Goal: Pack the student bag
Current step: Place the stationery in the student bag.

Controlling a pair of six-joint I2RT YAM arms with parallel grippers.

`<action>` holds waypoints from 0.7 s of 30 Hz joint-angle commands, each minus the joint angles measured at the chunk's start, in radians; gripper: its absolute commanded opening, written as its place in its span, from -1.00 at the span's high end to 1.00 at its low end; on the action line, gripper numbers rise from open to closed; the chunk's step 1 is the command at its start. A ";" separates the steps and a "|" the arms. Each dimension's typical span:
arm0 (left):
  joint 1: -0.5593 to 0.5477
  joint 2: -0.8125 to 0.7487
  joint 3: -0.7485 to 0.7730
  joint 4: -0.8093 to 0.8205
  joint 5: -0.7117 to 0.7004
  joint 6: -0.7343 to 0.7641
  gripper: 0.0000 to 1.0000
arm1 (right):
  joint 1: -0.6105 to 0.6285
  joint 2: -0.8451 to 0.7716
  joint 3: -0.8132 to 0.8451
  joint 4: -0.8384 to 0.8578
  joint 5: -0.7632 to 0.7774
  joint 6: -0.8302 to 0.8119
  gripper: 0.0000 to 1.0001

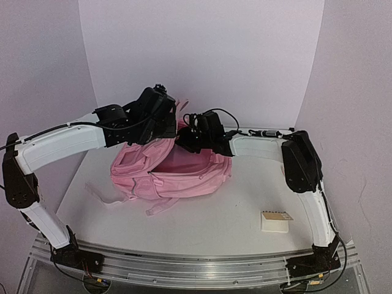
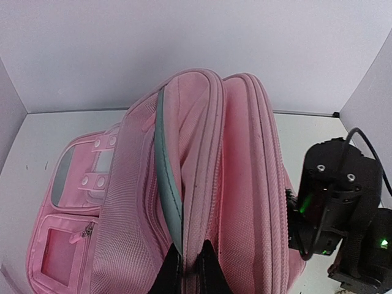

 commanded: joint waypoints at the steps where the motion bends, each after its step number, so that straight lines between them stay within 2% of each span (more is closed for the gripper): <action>1: 0.015 -0.075 0.054 0.105 -0.077 -0.018 1.00 | 0.001 -0.131 -0.080 -0.013 -0.070 -0.021 0.14; 5: 0.016 -0.074 0.052 0.109 -0.070 -0.017 1.00 | 0.001 -0.220 -0.182 -0.034 -0.070 -0.063 0.02; 13: 0.022 -0.082 0.041 0.103 -0.071 -0.008 1.00 | 0.000 -0.453 -0.371 -0.165 -0.082 -0.217 -0.35; 18: 0.024 -0.090 0.035 0.099 -0.062 -0.003 1.00 | -0.006 -0.532 -0.427 -0.307 0.000 -0.307 -0.42; 21: 0.024 -0.091 0.031 0.100 -0.062 -0.005 1.00 | -0.010 -0.603 -0.477 -0.348 0.091 -0.346 -0.55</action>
